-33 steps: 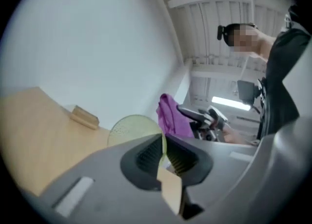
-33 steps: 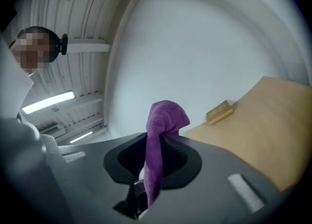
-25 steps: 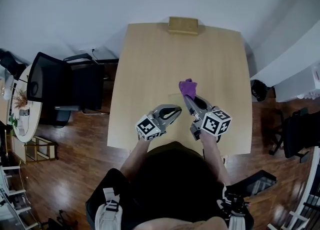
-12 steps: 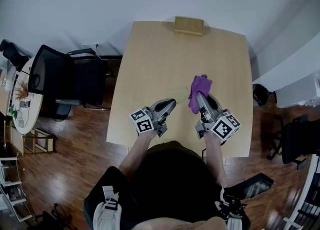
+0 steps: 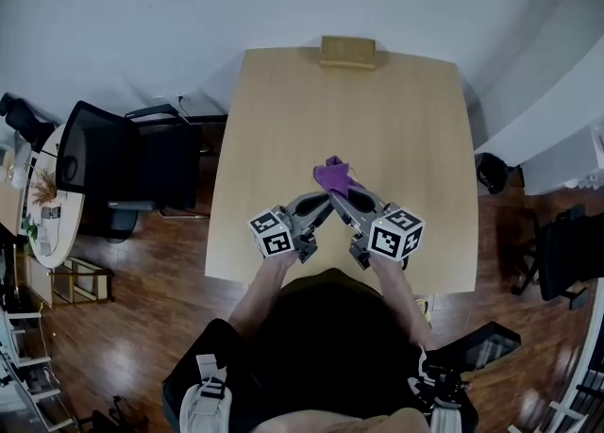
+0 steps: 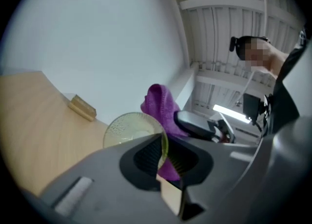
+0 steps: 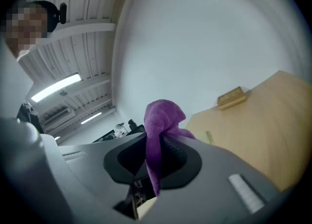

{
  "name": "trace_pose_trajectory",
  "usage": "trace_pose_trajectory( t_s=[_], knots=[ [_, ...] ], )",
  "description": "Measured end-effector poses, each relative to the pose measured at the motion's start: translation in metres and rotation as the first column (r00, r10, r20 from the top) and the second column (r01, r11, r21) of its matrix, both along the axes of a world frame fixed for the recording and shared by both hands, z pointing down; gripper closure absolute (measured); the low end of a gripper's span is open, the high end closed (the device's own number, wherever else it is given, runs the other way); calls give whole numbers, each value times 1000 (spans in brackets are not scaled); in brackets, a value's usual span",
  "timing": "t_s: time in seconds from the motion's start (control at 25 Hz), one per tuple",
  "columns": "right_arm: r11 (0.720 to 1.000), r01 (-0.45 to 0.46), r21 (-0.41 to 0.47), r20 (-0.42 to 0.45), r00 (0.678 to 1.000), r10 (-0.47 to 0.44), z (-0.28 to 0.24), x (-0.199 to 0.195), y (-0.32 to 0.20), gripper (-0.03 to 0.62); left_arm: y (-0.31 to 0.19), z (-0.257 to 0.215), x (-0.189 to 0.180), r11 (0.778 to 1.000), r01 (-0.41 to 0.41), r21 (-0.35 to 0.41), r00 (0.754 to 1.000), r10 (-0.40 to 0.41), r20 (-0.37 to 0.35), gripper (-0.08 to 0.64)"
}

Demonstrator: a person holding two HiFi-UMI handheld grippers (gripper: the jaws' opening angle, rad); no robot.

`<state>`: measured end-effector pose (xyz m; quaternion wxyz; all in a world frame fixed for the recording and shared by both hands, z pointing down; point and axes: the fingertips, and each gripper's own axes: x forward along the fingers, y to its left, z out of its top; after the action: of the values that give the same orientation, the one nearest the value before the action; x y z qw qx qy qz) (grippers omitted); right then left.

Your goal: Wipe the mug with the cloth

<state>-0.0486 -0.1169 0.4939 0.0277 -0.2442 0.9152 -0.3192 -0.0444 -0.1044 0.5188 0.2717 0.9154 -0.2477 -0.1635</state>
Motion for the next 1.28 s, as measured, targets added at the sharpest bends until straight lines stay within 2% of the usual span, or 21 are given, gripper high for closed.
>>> trace_pose_trajectory(
  t_s=[0.12, 0.2, 0.28, 0.32, 0.4, 0.48, 0.56, 0.64, 0.68, 0.76, 0.8, 0.84, 0.88, 0.92, 0.96, 1.0, 1.04, 1.08, 1.16, 1.2, 1.28],
  knots=[
    [992, 123, -27, 48, 991, -121, -4, -2, 10, 531, 8, -7, -1, 998, -54, -11, 998, 54, -42, 509],
    [977, 209, -51, 104, 974, -203, -6, 1, 19, 531, 15, -9, 2, 994, -113, -6, 991, 113, -73, 500],
    [963, 266, -48, 172, 952, -254, -15, 8, 27, 531, 18, -11, 2, 991, -131, 4, 988, 131, -81, 497],
    [965, 262, -30, 209, 946, -250, -24, 15, 28, 531, 17, -11, 0, 993, -119, 9, 990, 120, -76, 505],
    [987, 158, 20, 236, 959, -158, -41, 33, 15, 531, 12, -11, -3, 996, -86, 25, 995, 87, -44, 518],
    [997, 32, 66, 138, 990, -40, -44, 45, -4, 531, 9, -7, -1, 995, -80, 64, 996, 78, 35, 517],
    [996, 8, 89, -26, 1000, -5, -31, 40, -9, 531, 11, -1, 8, 988, -106, 111, 986, 90, 137, 518],
    [995, 58, 77, -149, 988, -46, -11, 23, -1, 531, 17, 6, 19, 978, -142, 152, 969, 106, 223, 517],
    [993, 101, 60, -177, 980, -89, -4, 11, 7, 531, 19, 10, 24, 974, -158, 165, 958, 110, 266, 518],
    [976, 218, 26, -166, 963, -210, 2, -14, 31, 531, 21, 19, 28, 968, -179, 175, 934, 112, 340, 518],
    [961, 274, 20, -133, 954, -270, -1, -22, 42, 531, 20, 22, 27, 969, -178, 172, 931, 109, 347, 518],
    [951, 309, 24, -80, 948, -307, -7, -26, 49, 531, 18, 21, 23, 974, -161, 159, 942, 104, 319, 518],
    [951, 309, 35, -15, 951, -308, -15, -23, 50, 531, 13, 17, 17, 983, -127, 130, 963, 91, 252, 518],
    [963, 266, 44, 48, 962, -268, -24, -14, 43, 531, 7, 9, 7, 993, -80, 83, 986, 67, 150, 518],
    [982, 181, 48, 97, 978, -185, -30, 1, 30, 531, -2, 1, -6, 999, -32, 20, 999, 31, 27, 518],
    [997, 65, 44, 125, 990, -70, -33, 22, 13, 531, -10, -5, -19, 999, 9, -45, 995, -13, -95, 518],
    [997, -61, 35, 136, 989, 56, -33, 46, -4, 531, -16, -7, -31, 994, 36, -102, 979, -56, -194, 518],
    [984, -176, 27, 138, 976, 170, -32, 69, -19, 531, -20, -7, -40, 988, 50, -143, 962, -86, -259, 518],
    [949, -314, 28, 138, 942, 307, -33, 99, -35, 531, -22, -8, -46, 983, 53, -177, 945, -107, -309, 517],
    [941, -336, 41, 136, 935, 328, -35, 104, -38, 531, -22, -11, -45, 982, 47, -181, 941, -104, -321, 517],
    [946, -314, 76, 123, 945, 304, -34, 94, -38, 531, -21, -19, -38, 983, 21, -182, 934, -84, -348, 517]
  ],
)
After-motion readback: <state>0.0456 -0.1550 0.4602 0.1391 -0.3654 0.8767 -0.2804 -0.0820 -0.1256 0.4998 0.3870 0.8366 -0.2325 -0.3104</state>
